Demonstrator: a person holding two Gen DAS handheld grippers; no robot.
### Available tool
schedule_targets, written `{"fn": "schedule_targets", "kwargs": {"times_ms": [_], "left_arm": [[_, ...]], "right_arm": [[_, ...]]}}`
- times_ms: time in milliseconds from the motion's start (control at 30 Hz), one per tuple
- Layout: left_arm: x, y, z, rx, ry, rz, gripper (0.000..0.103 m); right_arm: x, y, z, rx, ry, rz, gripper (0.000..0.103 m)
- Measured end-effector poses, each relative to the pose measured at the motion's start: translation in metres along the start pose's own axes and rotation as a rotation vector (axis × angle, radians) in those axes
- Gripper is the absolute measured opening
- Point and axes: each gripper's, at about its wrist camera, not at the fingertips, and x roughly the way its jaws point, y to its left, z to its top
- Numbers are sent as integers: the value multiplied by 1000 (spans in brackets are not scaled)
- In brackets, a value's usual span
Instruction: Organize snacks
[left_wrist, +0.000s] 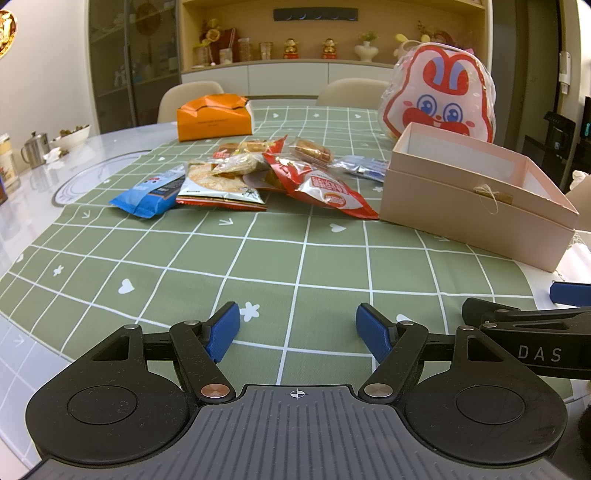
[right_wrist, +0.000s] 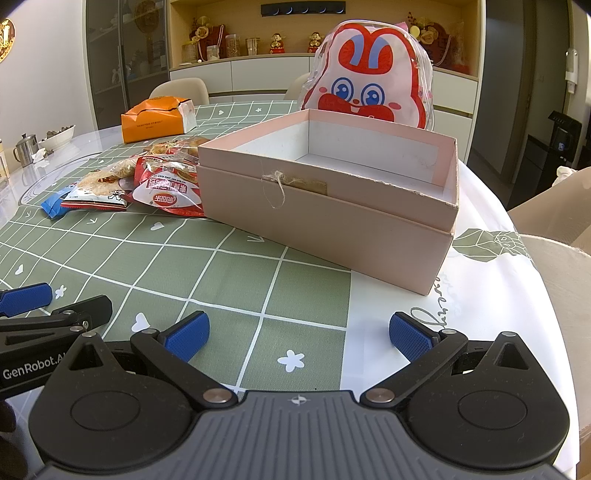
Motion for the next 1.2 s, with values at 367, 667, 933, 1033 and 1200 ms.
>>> {"fn": "schedule_targets", "kwargs": {"times_ms": [367, 667, 933, 1033, 1200], "left_arm": [[-2, 1, 0, 0, 0, 0, 77], [-4, 1, 0, -3, 0, -4, 77], [-3, 11, 5, 7, 7, -66, 74], [2, 33, 26, -12, 58, -149, 72], [11, 101, 90, -55, 67, -194, 72]], "right_arm": [[0, 0, 0, 0, 0, 0, 103], [1, 0, 0, 2, 0, 0, 103], [3, 2, 14, 26, 107, -26, 103], [4, 5, 17, 45, 150, -52, 103], [15, 16, 37, 38, 273, -34, 98]]}}
